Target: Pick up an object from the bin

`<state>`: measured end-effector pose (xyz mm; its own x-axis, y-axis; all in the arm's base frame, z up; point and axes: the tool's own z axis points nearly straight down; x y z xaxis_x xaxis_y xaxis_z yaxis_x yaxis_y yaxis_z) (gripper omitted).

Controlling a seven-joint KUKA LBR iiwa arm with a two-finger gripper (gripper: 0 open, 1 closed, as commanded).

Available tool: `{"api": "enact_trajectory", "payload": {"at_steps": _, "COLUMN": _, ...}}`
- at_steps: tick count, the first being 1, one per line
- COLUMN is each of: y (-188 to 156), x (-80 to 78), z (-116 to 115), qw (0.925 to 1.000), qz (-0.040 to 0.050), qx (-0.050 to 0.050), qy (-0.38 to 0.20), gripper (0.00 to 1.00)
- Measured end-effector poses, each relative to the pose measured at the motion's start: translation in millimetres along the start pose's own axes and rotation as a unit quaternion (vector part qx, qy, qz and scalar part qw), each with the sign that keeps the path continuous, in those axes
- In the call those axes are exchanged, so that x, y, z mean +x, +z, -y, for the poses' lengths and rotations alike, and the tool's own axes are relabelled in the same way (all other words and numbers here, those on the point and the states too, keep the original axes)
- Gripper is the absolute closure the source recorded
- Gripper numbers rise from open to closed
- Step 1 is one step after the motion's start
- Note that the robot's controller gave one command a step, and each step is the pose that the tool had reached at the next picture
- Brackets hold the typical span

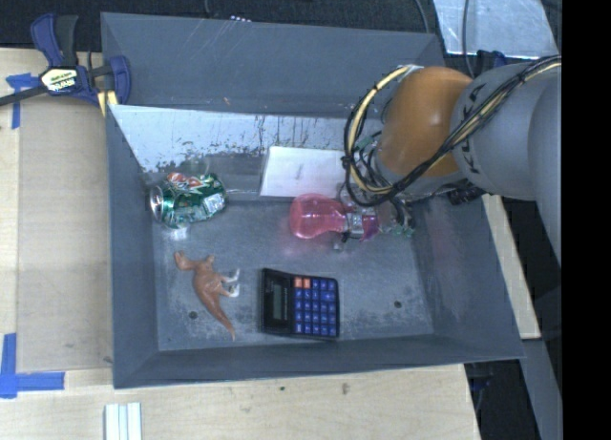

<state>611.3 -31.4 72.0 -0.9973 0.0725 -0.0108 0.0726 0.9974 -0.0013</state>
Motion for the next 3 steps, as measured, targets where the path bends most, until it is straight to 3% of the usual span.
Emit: {"api": "enact_trajectory", "payload": {"at_steps": 3, "y": -31, "x": 1.4, "z": 0, "qw": 1.0000, "qz": -0.0025, "qx": 0.000, "qy": 0.000, "gripper": 1.00}}
